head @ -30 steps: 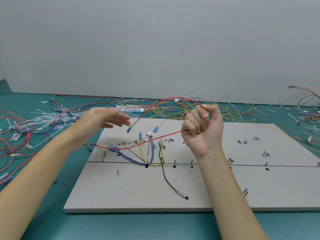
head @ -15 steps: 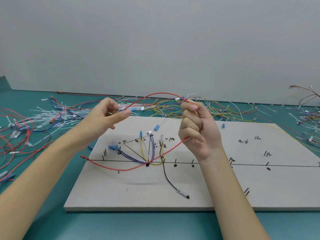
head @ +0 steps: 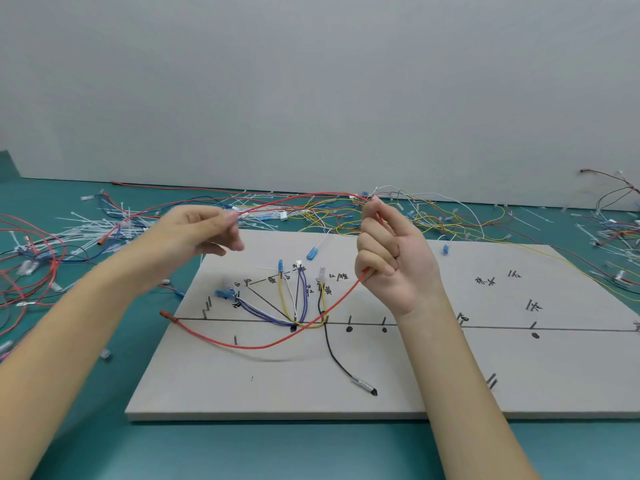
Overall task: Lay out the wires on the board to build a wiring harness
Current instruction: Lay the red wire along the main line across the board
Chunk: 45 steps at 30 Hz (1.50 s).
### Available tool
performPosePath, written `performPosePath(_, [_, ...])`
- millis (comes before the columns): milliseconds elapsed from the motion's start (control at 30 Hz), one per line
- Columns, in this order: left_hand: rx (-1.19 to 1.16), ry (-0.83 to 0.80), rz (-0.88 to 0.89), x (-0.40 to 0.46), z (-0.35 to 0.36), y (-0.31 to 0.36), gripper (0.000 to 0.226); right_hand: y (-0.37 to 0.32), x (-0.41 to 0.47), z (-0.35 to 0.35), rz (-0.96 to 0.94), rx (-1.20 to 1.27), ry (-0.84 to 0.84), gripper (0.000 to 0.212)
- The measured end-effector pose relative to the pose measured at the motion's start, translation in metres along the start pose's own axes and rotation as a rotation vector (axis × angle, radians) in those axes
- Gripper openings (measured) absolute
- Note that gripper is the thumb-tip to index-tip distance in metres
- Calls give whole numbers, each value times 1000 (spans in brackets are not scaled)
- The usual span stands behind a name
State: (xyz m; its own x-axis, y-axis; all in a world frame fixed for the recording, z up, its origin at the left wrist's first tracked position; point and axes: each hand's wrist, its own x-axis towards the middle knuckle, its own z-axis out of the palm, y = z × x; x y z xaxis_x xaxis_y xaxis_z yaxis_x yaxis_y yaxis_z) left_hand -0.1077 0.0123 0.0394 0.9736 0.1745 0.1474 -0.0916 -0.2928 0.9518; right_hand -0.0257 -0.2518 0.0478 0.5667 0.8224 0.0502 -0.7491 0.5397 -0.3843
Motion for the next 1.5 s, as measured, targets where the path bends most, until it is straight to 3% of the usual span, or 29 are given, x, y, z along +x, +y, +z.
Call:
performPosePath(300, [-511,121,-104,0,-18,8,28,0,4,-4,-205,33,128,19])
performPosePath(400, [-672,137,-106,-2,-21,9,31,5,4,-3,-278,-32,90,20])
performPosePath(567, [-801,170,-63,-2,-26,11,31,9,5,-1,-228,-261,12,18])
performPosePath(733, [-859,219,-47,-2,-33,8,25,11,10,-3,-219,-759,244,25])
performPosePath(833, [-910,233,-33,-1,-33,4,10,15,12,-8,-212,-965,351,26])
performPosePath(967, [-962,250,-49,-1,-33,0,12,19,11,-8,-205,-1137,428,32])
performPosePath(1067, [-930,229,-77,1,-27,-2,12,23,11,-5,-138,-1023,405,29])
performPosePath(1167, [-713,157,-151,3,-19,-5,18,27,14,-3,-154,-710,304,25])
performPosePath(1333, [-434,-148,-225,0,2,-4,22,23,15,-2,-227,-275,176,33])
performPosePath(1500, [-332,-157,-211,-4,4,2,12,20,13,-2,-275,-87,173,32])
